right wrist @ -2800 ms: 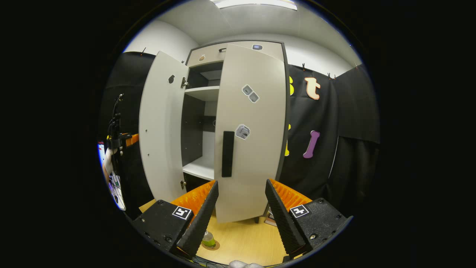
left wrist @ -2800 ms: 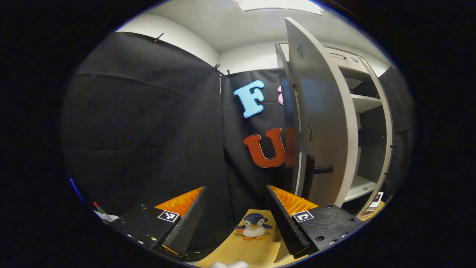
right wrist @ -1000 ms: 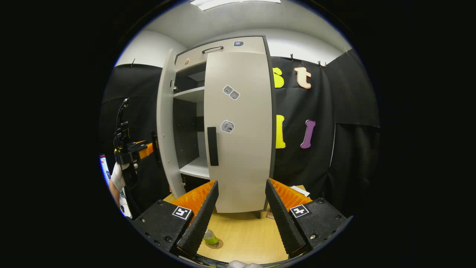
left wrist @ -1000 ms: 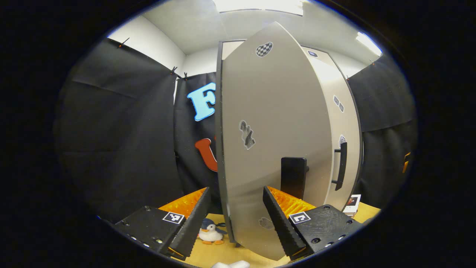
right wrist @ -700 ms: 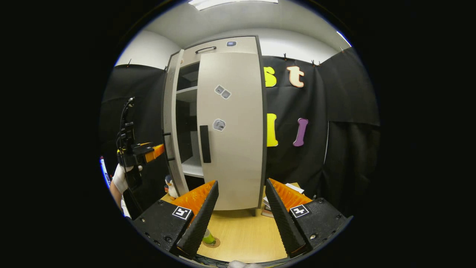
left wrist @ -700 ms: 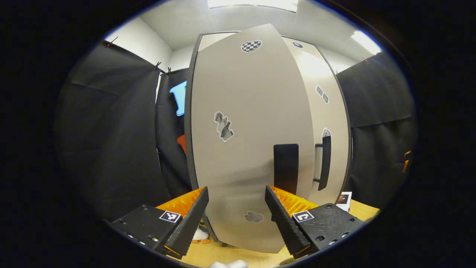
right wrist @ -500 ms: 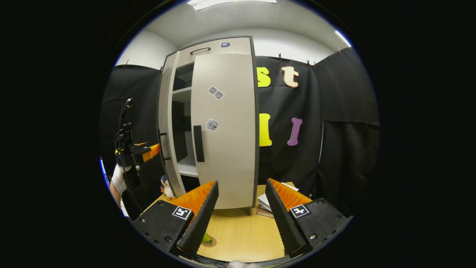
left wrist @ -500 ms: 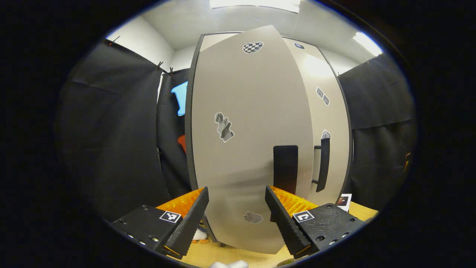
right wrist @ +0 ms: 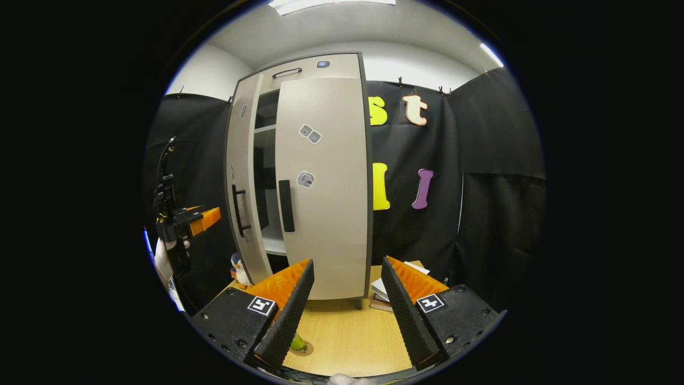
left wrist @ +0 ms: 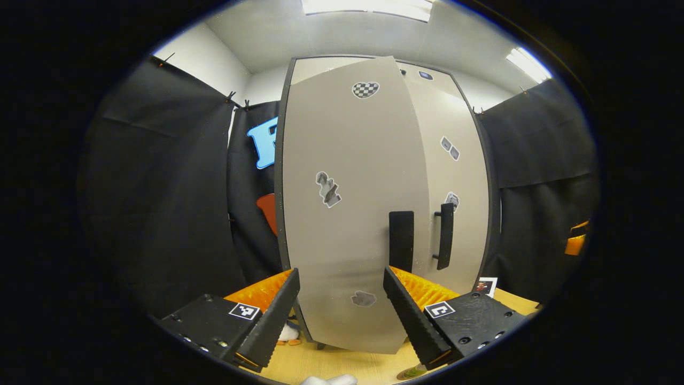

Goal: Grasp the bottle in the cabinet with the left hand and place it on the coaster, then close the right door with the right hand and the left door with the left hand.

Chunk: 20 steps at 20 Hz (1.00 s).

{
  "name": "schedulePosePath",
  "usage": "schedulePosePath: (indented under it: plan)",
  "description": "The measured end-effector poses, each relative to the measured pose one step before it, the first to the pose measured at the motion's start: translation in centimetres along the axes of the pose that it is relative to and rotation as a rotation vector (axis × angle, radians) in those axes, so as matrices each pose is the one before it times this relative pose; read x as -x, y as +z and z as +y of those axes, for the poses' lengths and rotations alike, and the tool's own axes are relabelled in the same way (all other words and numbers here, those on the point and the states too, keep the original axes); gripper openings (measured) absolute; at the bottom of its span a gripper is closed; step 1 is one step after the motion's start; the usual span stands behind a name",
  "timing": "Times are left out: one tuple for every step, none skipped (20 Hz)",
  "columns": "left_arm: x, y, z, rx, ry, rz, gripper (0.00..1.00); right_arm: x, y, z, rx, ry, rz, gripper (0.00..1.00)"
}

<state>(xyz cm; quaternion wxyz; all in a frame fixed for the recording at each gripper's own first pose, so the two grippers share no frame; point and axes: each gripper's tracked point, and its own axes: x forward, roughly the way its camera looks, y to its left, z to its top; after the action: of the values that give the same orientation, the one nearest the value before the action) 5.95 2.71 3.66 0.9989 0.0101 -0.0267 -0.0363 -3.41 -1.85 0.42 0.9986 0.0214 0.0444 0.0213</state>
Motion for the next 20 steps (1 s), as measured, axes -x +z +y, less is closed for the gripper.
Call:
schedulePosePath:
  plan:
    - [0.674,-0.392,-0.345,0.00472,-0.00769,0.00731,0.96,-0.024,-0.028,-0.052,0.00867,-0.00966,-0.00352,0.79]
    - [0.694,-0.548,-0.591,0.00172,-0.00910,0.01462,0.96,-0.029,0.154,0.087,0.01136,-0.00364,-0.00882,0.79]
    - [0.636,-0.429,-0.233,-0.00075,-0.00394,0.01264,0.96,-0.131,0.159,0.153,0.00604,-0.00065,-0.00613,0.79]
    - [0.510,-0.240,-0.127,-0.00272,-0.00051,0.00843,0.96,-0.080,-0.003,0.200,0.00023,0.00180,-0.01040,0.79]
    - [0.422,-0.352,-0.083,-0.00483,-0.00122,0.00720,0.96,-0.182,0.134,0.125,-0.00207,0.00036,-0.01062,0.79]
    - [0.458,-0.352,0.063,-0.00337,0.00790,0.01191,0.95,-0.149,-0.182,0.024,0.00129,-0.00118,-0.00225,0.79]
    - [0.427,-0.442,0.125,0.00587,0.00877,0.00962,0.95,-0.169,-0.180,0.065,0.00099,-0.00007,-0.00122,0.79]
    - [0.524,-0.376,-0.246,0.01147,-0.00438,0.00945,0.96,-0.216,-0.096,0.037,-0.00227,-0.00074,0.00023,0.79]
    - [0.479,-0.326,-0.172,0.00967,-0.00218,0.00772,0.96,-0.099,-0.126,0.089,-0.00297,-0.00068,0.00040,0.79]
    - [0.574,-0.400,0.073,0.00700,0.00992,0.00653,0.96,-0.177,-0.195,0.124,-0.00017,-0.00005,0.00105,0.79]
    - [0.379,-0.372,0.293,0.00534,0.01259,0.00333,0.96,-0.178,-0.145,0.079,-0.00143,-0.00199,0.00058,0.79]
    - [0.304,-0.330,0.268,0.00415,0.01317,0.00419,0.96,-0.094,-0.216,0.018,-0.00510,-0.00084,-0.00077,0.79]
    - [0.417,-0.492,0.252,0.00136,0.01622,0.00521,0.96,-0.061,-0.135,0.100,-0.00920,-0.00007,-0.00135,0.79]
    - [0.426,-0.447,0.285,0.00070,0.01254,0.00353,0.96,-0.084,-0.286,0.285,-0.01196,0.00543,-0.00097,0.79]
    - [0.472,-0.273,0.223,0.00172,0.00990,-0.00095,0.96,-0.087,-0.317,0.255,-0.01374,0.00552,0.00414,0.79]
    - [0.107,0.028,0.073,-0.00252,0.00501,-0.00570,0.96,-0.142,-0.401,0.205,-0.00945,0.00483,0.00563,0.79]
    - [0.154,0.005,0.012,-0.00554,0.00359,-0.00003,0.96,-0.064,-0.214,0.099,-0.00202,0.00197,0.00611,0.79]
    - [0.013,-0.120,0.029,-0.00333,0.00003,0.00169,0.96,0.038,-0.063,0.024,0.00129,-0.00196,0.00308,0.79]
    - [-0.013,0.156,-0.144,0.00113,-0.00178,-0.00440,0.96,-0.071,0.012,-0.057,0.00201,-0.00347,0.00144,0.79]
    - [-0.034,0.122,-0.091,0.00264,-0.00355,-0.00390,0.96,-0.113,-0.025,0.013,0.00280,-0.00220,0.00049,0.79]
